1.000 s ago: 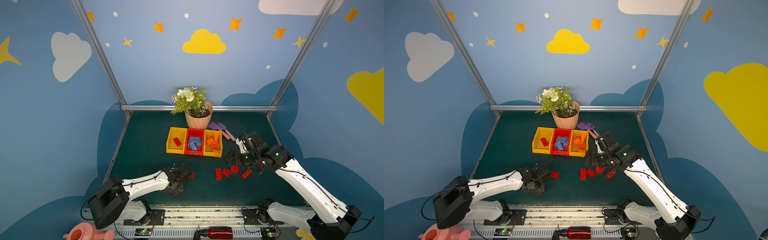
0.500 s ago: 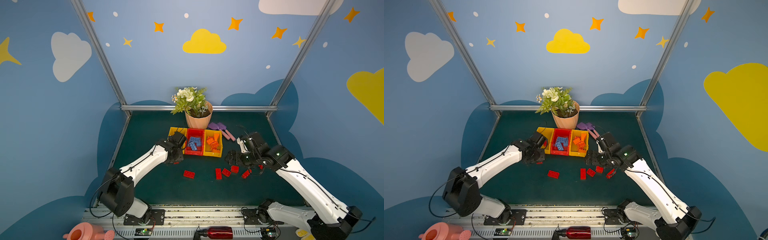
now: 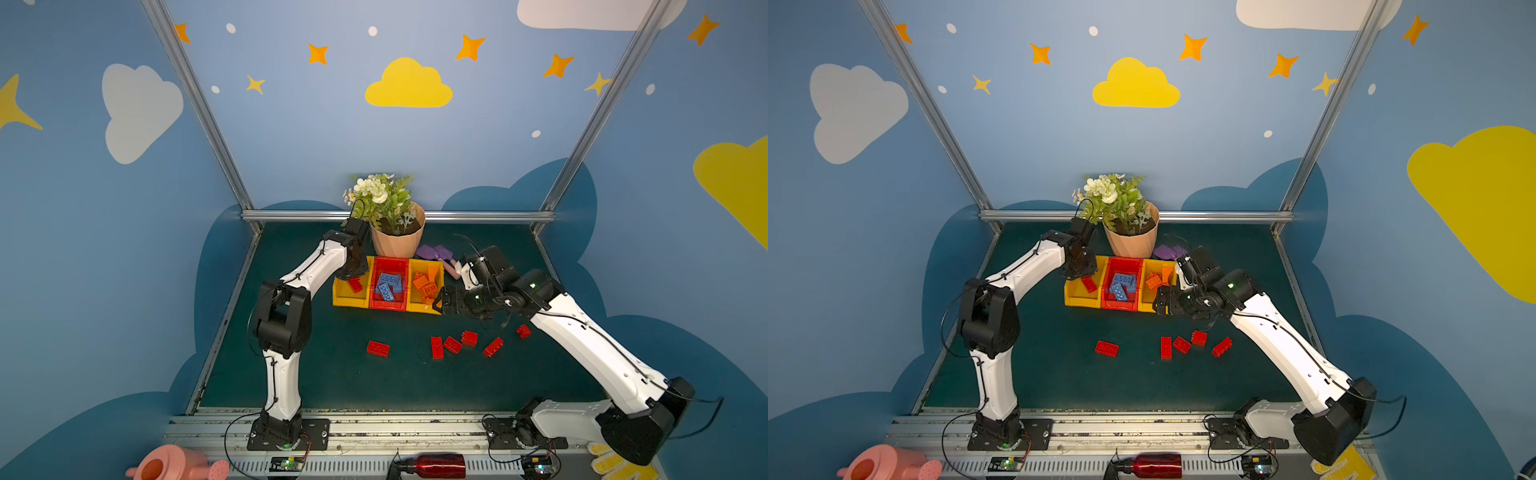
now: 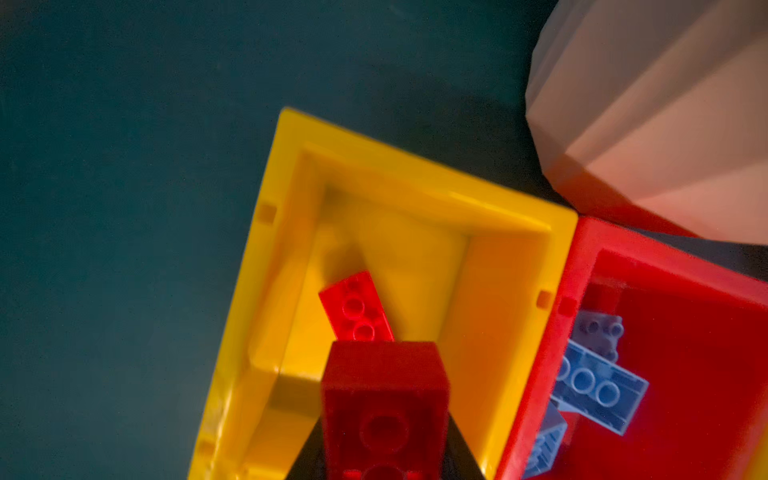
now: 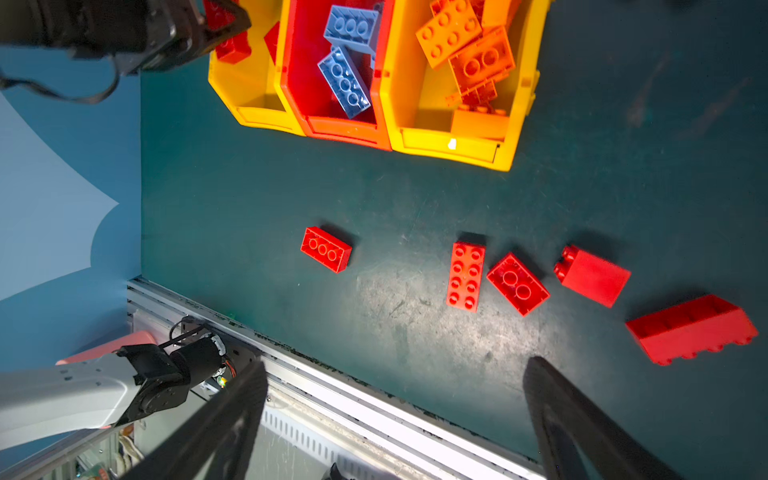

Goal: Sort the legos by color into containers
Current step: 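Lower the left gripper onto a red 2x3 brick and grasp it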

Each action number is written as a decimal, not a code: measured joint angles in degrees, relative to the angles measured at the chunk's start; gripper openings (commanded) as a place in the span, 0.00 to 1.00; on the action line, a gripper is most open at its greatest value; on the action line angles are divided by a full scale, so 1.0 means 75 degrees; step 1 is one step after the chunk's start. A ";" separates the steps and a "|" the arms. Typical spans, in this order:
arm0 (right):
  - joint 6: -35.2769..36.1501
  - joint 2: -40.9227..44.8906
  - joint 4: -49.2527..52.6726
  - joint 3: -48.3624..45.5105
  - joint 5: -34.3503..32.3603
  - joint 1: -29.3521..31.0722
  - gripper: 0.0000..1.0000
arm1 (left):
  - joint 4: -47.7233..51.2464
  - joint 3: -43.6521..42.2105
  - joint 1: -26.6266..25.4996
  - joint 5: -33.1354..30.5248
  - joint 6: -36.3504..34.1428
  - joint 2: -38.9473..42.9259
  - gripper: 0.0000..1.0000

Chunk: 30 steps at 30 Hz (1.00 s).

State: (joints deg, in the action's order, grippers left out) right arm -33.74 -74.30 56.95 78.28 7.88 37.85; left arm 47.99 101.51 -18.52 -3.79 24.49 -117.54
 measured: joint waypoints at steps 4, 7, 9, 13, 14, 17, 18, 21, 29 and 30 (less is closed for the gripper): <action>0.0224 -0.0315 0.0119 0.0382 -0.0032 -0.0087 0.94 | 0.0239 0.1029 0.0140 0.0134 -0.0070 -0.0638 0.68; 0.0356 -0.0507 0.0149 0.0536 -0.0041 -0.0166 0.94 | 0.0283 0.1230 0.0119 0.0297 -0.0061 -0.0702 0.69; 0.0414 -0.0586 0.0157 0.0557 -0.0029 -0.0230 0.94 | 0.0289 0.1163 0.0073 0.0396 -0.0052 -0.0624 0.69; 0.0536 -0.0641 0.0169 0.0557 0.0029 -0.0347 0.94 | 0.0207 0.0230 -0.0070 0.0472 -0.0023 0.0029 0.69; 0.0554 -0.0647 0.0169 0.0557 0.0047 -0.0364 0.94 | 0.0195 -0.0082 -0.0117 0.0472 -0.0015 0.0277 0.70; 0.0571 -0.0650 0.0166 0.0557 0.0137 -0.0411 0.94 | 0.0119 -0.1195 -0.0289 0.0484 -0.0003 0.1207 0.74; 0.0577 -0.0650 0.0166 0.0557 0.0178 -0.0428 0.94 | 0.0067 -0.1638 -0.0353 0.0490 -0.0003 0.1600 0.77; 0.0586 -0.0650 0.0152 0.0533 0.0318 -0.0437 0.94 | -0.0187 -0.2967 -0.0580 0.0592 -0.0003 0.2783 0.84; 0.0484 -0.0455 -0.0023 -0.0146 0.0702 -0.0373 0.94 | -0.0688 -0.5546 -0.1725 0.0985 0.0216 0.4744 1.00; 0.0440 -0.0341 -0.0041 -0.0297 0.0705 -0.0326 0.94 | -0.0761 -0.5747 -0.1915 0.1011 0.0289 0.4791 1.00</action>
State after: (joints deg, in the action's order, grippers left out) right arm -30.44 -76.86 56.64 76.05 13.17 35.40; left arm 42.28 58.41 -32.88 3.79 26.65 -81.60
